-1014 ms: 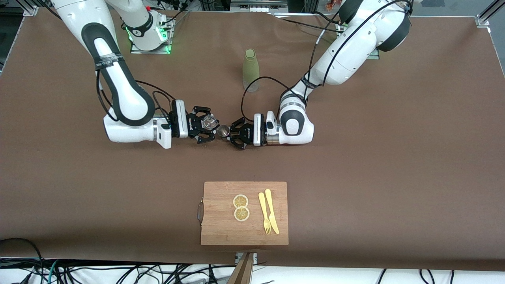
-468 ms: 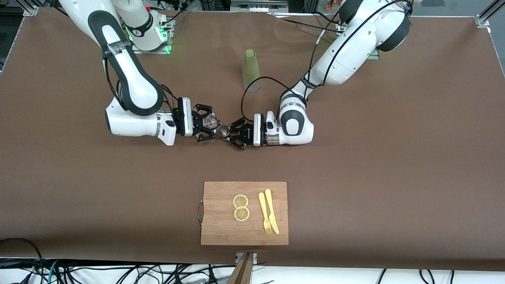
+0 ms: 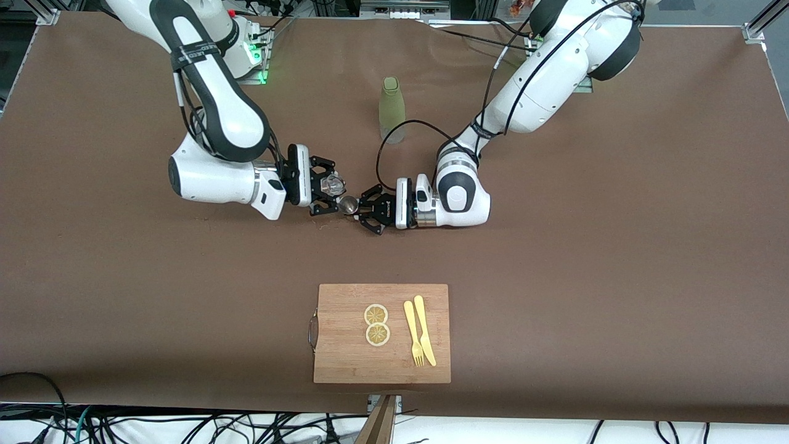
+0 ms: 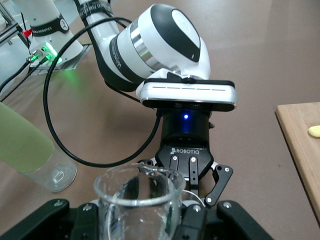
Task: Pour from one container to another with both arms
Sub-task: 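Tilt the glass cup with the right gripper, pouring into the held jigger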
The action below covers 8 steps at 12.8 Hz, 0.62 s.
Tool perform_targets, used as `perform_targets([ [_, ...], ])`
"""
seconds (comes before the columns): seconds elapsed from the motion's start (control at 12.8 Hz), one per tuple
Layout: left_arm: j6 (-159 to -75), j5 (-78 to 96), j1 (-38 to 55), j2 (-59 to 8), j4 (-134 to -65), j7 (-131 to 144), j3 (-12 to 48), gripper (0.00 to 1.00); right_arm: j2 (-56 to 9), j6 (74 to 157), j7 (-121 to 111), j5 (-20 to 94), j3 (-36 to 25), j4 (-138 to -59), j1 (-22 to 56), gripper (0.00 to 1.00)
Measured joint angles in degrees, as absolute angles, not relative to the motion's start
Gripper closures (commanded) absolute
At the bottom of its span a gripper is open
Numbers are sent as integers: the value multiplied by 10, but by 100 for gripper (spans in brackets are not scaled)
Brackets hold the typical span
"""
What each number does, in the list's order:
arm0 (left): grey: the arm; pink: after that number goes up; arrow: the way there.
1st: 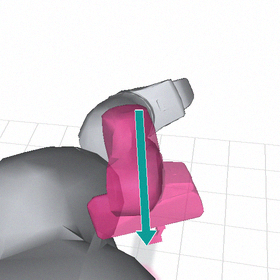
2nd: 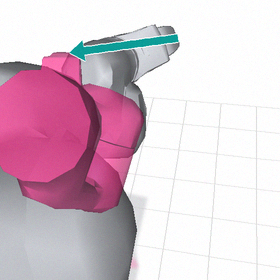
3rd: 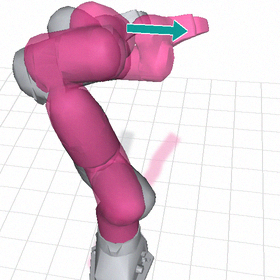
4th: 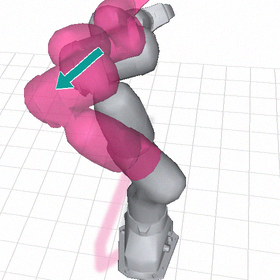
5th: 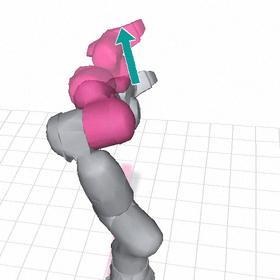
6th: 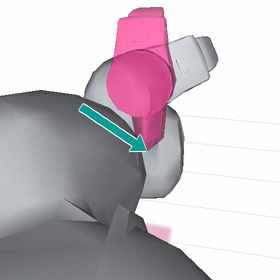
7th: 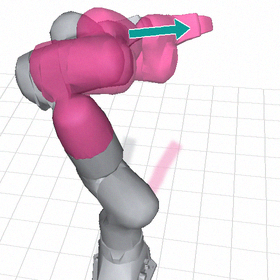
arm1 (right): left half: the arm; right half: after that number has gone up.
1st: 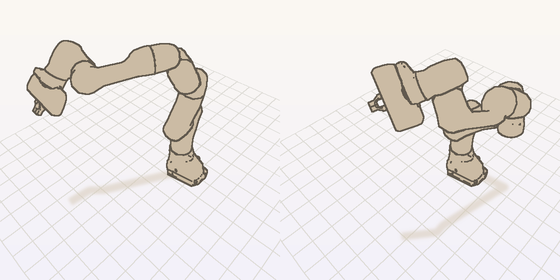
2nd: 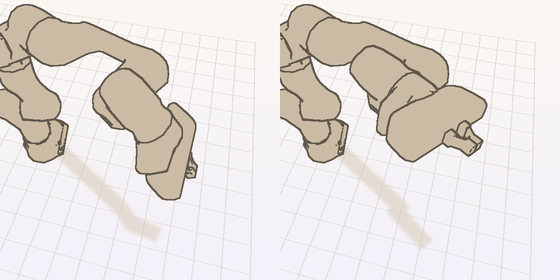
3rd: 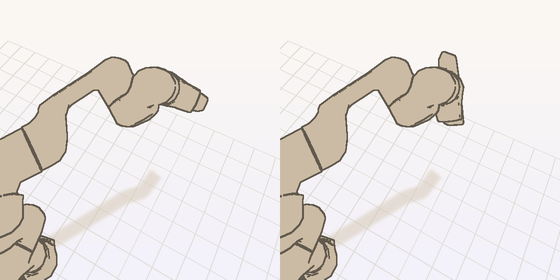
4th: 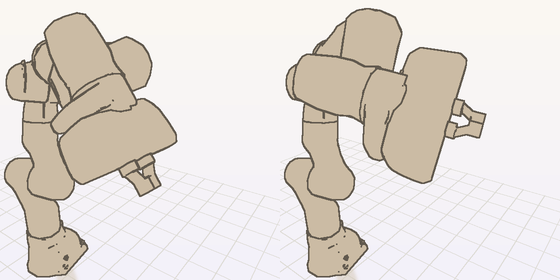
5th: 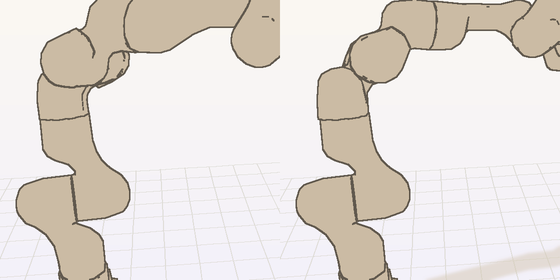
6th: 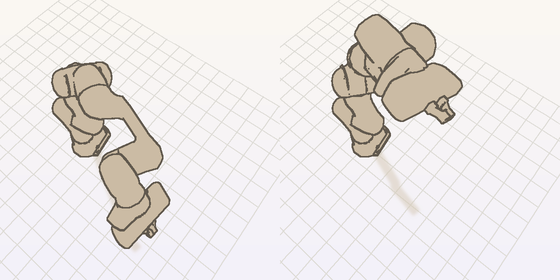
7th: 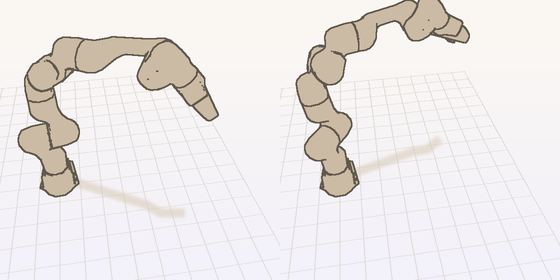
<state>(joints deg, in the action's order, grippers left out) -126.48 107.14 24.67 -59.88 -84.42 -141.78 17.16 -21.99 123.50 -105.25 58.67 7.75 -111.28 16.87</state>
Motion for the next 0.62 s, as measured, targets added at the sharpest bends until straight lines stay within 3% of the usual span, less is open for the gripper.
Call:
perform_targets([
  [0.62, -1265, 1071, 246, -597, -840, -1417, 167, 100, -218, 1257, -939, 470, 77, -1109, 180, 87],
])
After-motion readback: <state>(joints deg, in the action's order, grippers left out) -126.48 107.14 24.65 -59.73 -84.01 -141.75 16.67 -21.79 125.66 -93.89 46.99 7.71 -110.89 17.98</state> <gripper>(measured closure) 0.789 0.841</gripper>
